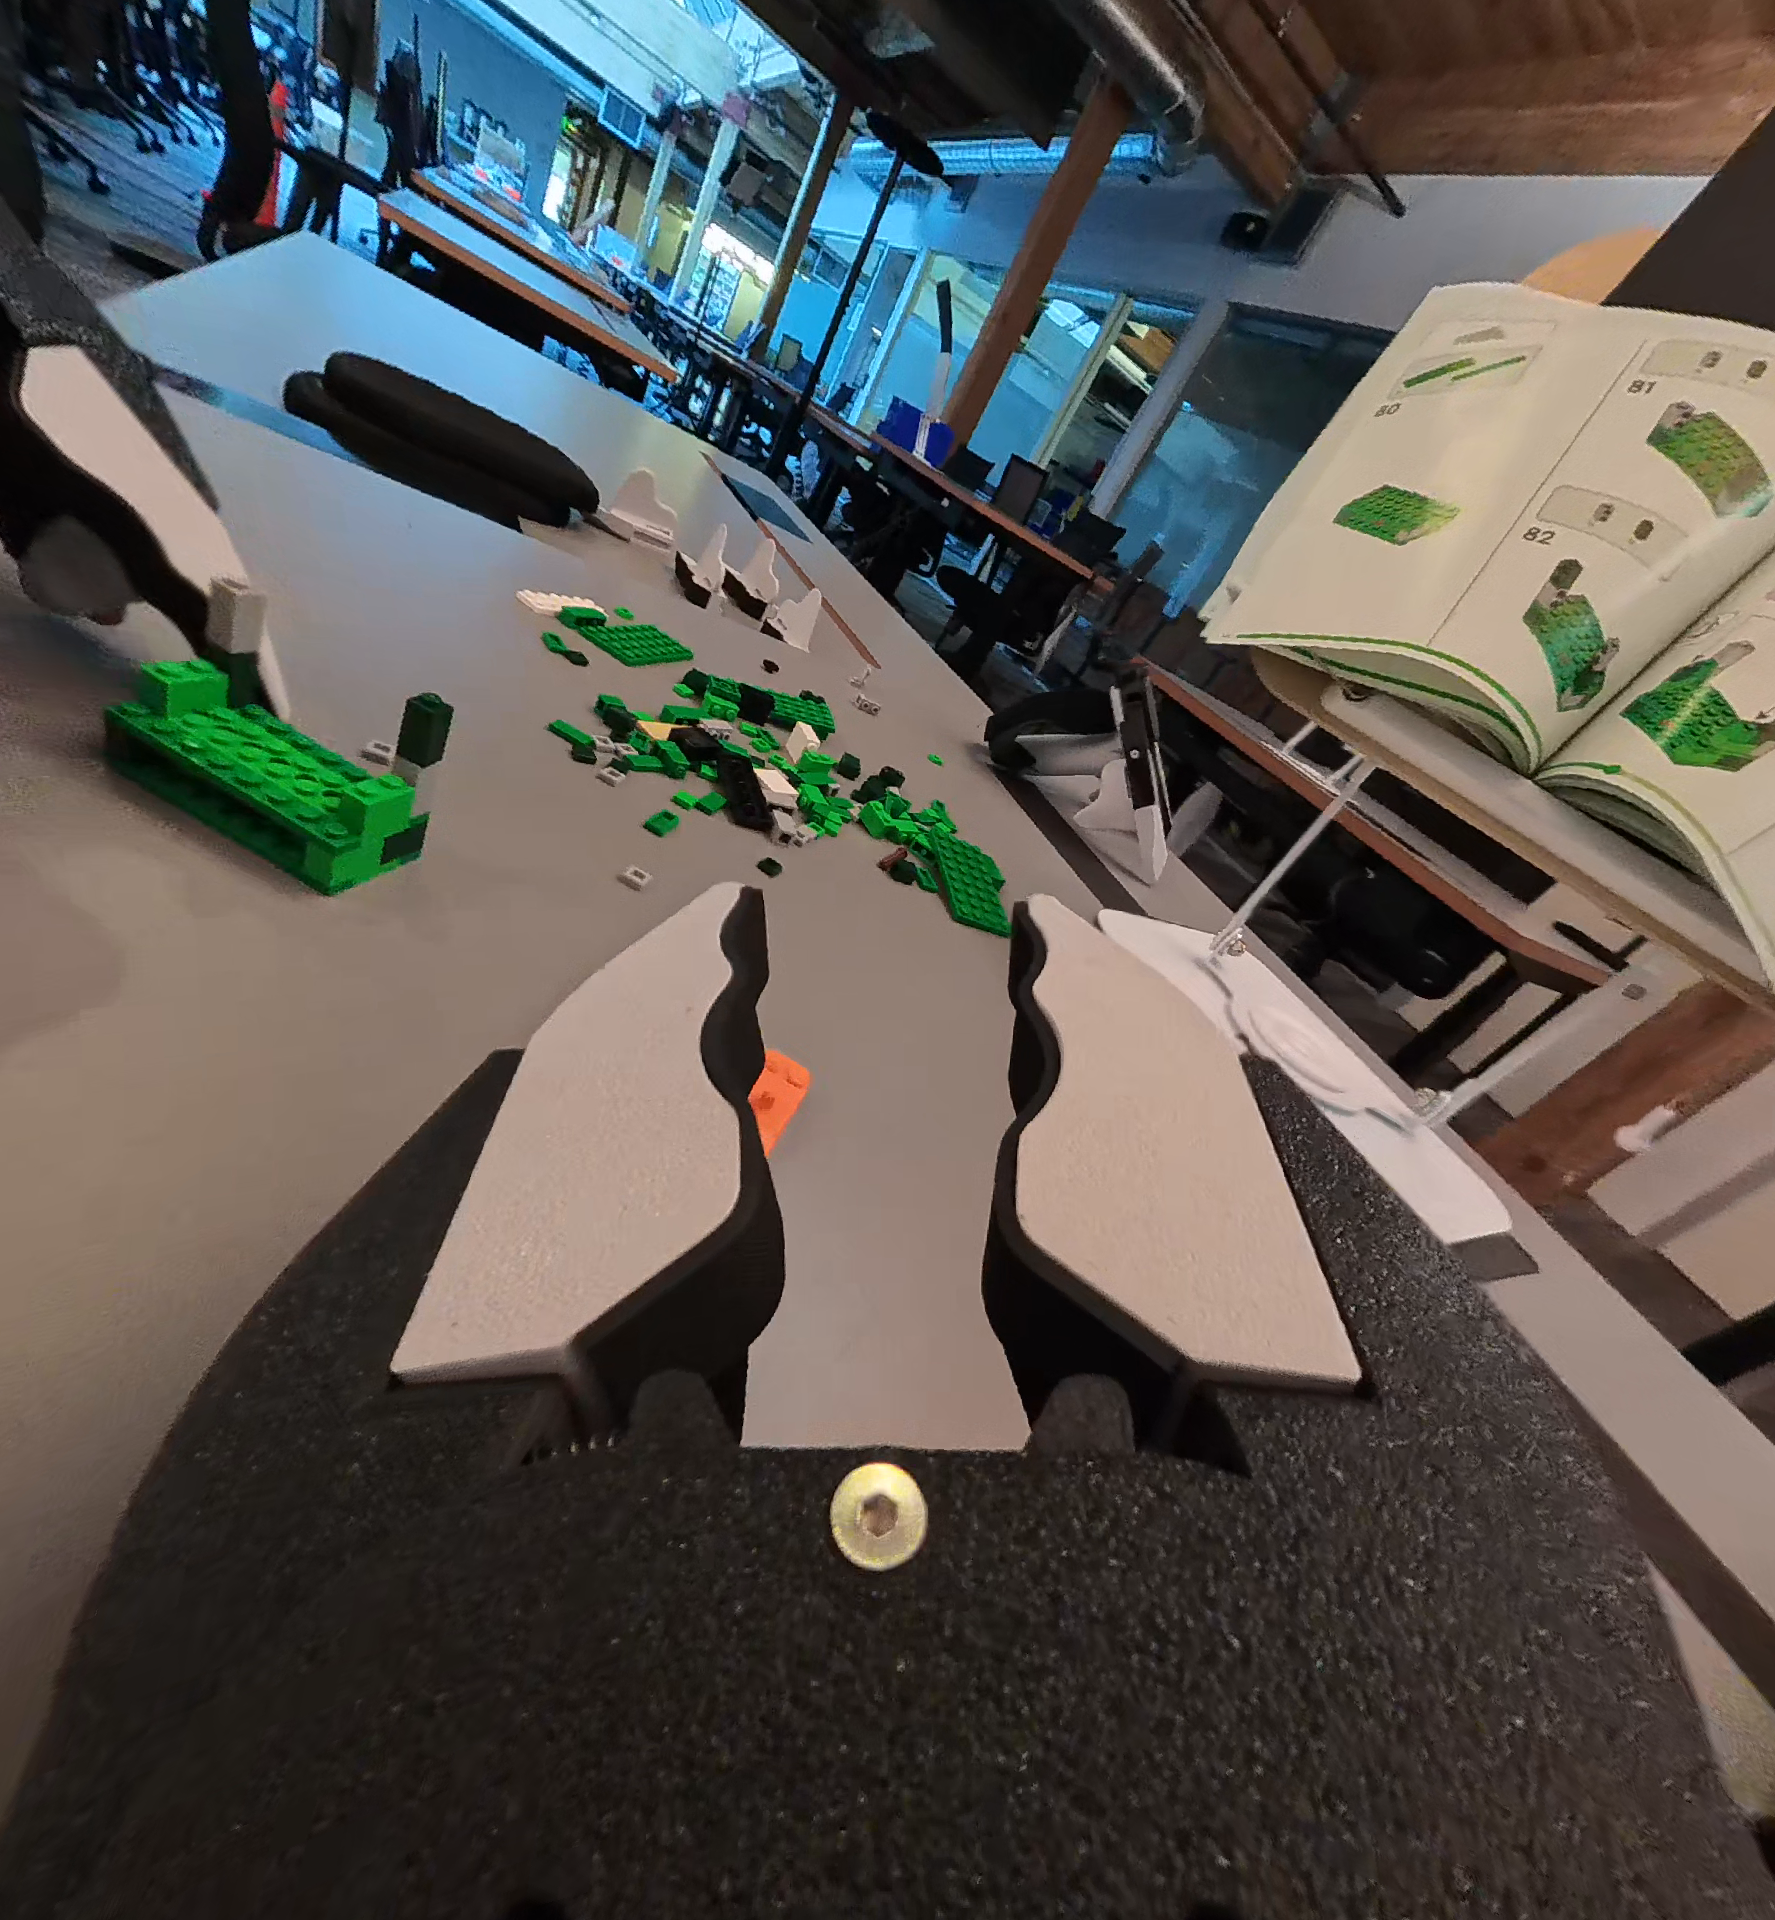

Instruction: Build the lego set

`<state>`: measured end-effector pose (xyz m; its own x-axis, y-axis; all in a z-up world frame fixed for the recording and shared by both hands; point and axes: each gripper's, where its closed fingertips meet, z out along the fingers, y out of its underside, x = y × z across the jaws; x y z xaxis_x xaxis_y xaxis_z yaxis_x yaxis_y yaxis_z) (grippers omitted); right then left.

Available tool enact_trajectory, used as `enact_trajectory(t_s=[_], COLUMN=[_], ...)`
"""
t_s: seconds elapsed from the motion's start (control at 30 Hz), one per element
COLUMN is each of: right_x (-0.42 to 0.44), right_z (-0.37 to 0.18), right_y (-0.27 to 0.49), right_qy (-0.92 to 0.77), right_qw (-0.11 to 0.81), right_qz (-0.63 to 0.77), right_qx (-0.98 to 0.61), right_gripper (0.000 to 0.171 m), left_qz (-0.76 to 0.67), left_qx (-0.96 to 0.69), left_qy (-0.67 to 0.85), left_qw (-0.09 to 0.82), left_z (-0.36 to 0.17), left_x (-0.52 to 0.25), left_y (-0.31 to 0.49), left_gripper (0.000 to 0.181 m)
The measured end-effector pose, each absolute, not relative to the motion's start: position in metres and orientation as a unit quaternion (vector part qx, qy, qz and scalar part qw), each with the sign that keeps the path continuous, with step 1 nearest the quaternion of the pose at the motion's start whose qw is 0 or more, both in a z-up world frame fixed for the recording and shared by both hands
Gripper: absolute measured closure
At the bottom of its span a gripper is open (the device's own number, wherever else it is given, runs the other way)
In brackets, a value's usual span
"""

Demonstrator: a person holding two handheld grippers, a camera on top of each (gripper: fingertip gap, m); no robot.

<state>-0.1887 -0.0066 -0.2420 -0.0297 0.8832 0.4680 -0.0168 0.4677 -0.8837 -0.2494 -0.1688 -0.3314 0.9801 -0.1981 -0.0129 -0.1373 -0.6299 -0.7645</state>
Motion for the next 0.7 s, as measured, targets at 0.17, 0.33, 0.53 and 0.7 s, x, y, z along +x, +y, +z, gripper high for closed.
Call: enact_trajectory(t_s=[0.17,0.33,0.53,0.7], right_x=[-0.189,-0.187,-0.187,-0.187], right_z=[-0.241,-0.239,-0.240,-0.241], right_y=[-0.006,-0.011,-0.013,-0.014], right_qy=[-0.604,-0.604,-0.611,-0.613], right_qw=[0.586,0.577,0.575,0.575], right_qz=[0.402,0.421,0.420,0.418], right_qx=[-0.360,-0.353,-0.347,-0.345], right_gripper=[0.128,0.130,0.130,0.131], left_qz=[-0.007,-0.064,-0.304,-0.387], left_qx=[-0.903,-0.895,-0.705,-0.641], left_qy=[0.086,0.156,0.292,0.291], left_qw=[0.420,0.412,0.570,0.595], left_z=[-0.332,-0.333,-0.248,-0.215], left_x=[-0.258,-0.252,-0.216,-0.221], left_y=[-0.167,-0.161,-0.183,-0.196], left_gripper=[0.117,0.136,0.144,0.144])
